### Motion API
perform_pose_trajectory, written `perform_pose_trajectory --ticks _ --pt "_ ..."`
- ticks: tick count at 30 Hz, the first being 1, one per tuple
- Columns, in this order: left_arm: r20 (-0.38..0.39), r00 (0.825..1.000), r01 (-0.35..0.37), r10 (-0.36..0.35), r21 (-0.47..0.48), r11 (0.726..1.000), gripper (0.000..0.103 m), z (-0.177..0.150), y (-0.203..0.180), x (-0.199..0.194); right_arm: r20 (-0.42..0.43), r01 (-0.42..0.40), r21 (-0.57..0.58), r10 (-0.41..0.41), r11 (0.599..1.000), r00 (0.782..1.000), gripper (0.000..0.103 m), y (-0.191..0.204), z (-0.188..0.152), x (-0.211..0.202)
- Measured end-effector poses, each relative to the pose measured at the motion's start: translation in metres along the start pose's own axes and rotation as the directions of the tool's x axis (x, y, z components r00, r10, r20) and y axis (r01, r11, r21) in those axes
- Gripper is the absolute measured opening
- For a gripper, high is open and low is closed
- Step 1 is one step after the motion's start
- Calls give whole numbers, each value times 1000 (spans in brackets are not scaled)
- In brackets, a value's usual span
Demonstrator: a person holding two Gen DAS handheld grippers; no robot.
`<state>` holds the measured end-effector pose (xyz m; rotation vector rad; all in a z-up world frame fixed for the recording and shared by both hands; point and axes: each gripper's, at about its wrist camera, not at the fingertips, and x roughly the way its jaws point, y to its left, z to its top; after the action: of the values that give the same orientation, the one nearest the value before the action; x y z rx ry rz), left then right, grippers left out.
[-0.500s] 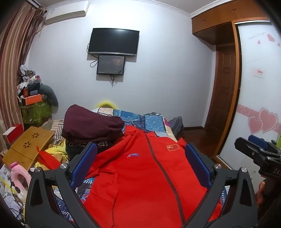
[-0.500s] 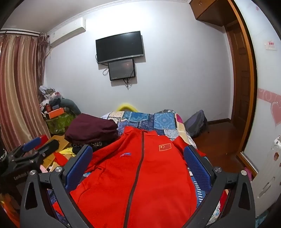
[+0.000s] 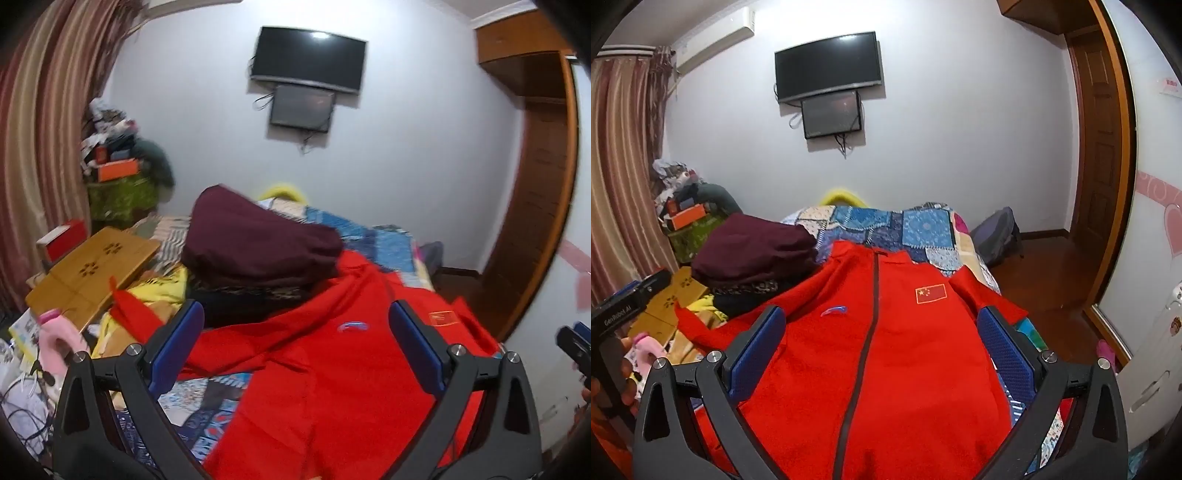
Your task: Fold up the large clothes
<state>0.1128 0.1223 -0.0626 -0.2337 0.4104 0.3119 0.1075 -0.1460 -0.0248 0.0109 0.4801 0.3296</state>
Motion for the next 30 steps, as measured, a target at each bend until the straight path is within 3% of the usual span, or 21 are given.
perform_pose_trajectory --ticks 7,14,18,24,26,30 --pt "-129 991 -60 36 -182 981 101 -9 70 63 -72 7 39 -4 999 997 103 -10 1 37" --pt "-313 944 -208 101 -332 920 100 -39 150 125 -173 13 76 0 997 985 103 -16 -3 76" --pt "-398 911 -270 102 -393 879 78 -60 187 149 -217 21 60 -7 998 976 103 -14 -8 92" --pt "-492 871 -320 12 -547 774 52 -100 242 183 -255 27 63 -10 998 967 103 -21 -10 108" --pt "-519 855 -333 -6 -557 761 50 -112 249 192 -269 27 78 -5 997 963 103 -24 -12 113" --pt "-562 827 -356 -14 -543 760 48 -124 247 207 -296 25 103 6 994 955 103 -28 -14 121"
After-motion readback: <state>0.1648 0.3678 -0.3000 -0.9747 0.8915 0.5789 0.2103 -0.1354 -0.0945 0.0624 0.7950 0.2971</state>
